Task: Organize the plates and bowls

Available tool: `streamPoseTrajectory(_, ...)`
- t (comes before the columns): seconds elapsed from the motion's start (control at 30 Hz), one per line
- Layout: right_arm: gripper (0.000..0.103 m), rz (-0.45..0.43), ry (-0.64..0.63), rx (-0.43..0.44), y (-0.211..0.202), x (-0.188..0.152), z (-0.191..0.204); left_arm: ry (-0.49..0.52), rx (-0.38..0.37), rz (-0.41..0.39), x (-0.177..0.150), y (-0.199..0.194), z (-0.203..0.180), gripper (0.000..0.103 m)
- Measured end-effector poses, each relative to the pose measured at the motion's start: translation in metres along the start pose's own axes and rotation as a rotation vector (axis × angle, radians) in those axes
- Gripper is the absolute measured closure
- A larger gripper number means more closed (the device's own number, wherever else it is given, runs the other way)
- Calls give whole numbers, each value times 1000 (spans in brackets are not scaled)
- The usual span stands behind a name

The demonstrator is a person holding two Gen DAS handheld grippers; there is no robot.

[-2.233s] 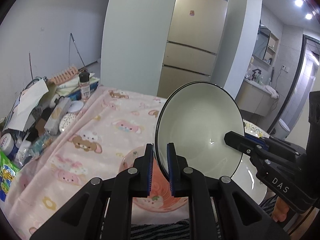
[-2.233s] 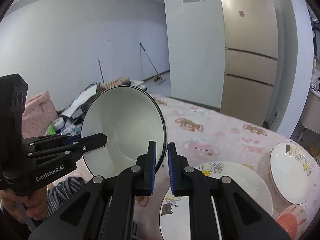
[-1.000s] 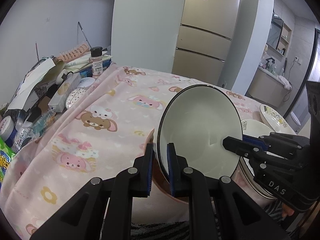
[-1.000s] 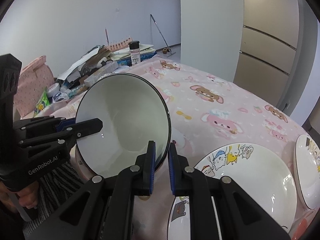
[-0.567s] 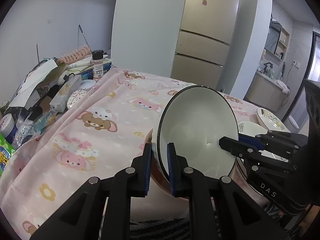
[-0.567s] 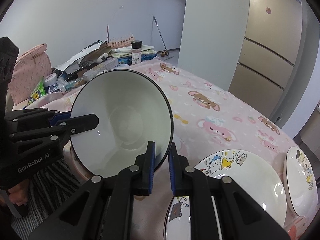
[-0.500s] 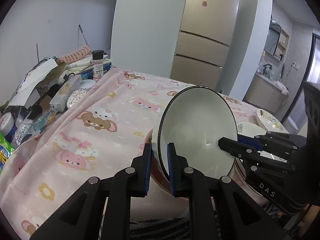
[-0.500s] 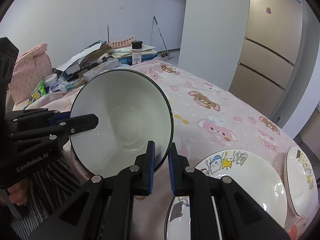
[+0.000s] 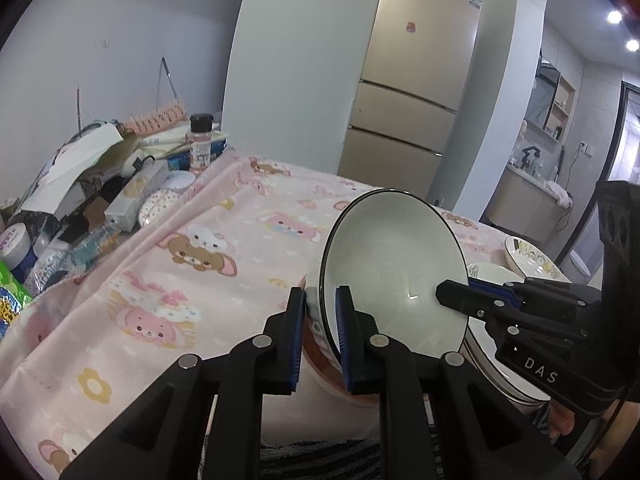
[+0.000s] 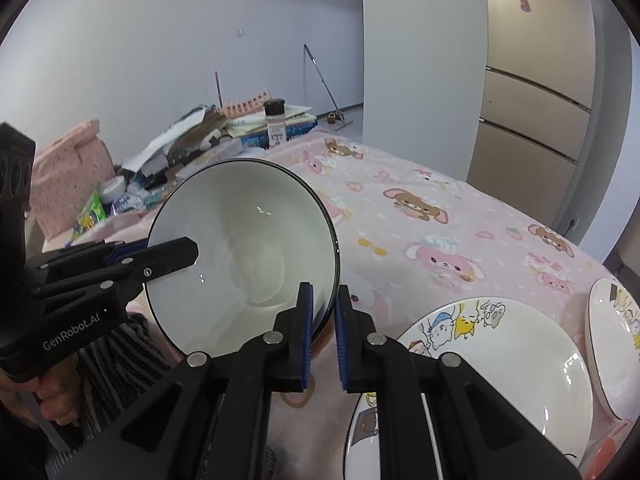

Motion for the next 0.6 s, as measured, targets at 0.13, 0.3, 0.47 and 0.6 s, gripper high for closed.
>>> streamPoseTrajectory(0.13, 94, -30, 7, -9, -8, 2, 0, 13, -6, -13, 2, -3, -3, 87)
streamPoseTrajectory(0.3, 94, -72, 22, -20, -28, 8, -5, 38, -34, -37, 14, -15, -15, 87)
streamPoseTrajectory(0.47, 94, -97, 33, -67, -62, 11, -22, 88, -75, -7, 29, -20, -50, 88)
streamPoseTrajectory(0.6, 94, -118, 59, -131, -101, 6, -47, 132, -136, 4, 33, -20, -92, 88)
Point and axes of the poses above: each gripper's, at about its wrist camera, not at the fingertips, and y roughly the way its jaws point, z to its left, x to its top, the point moved 1 cm from there along y, roughly the way its jaws point, and after that the axes turned 1 degree about -x, right-handed, at the moved point
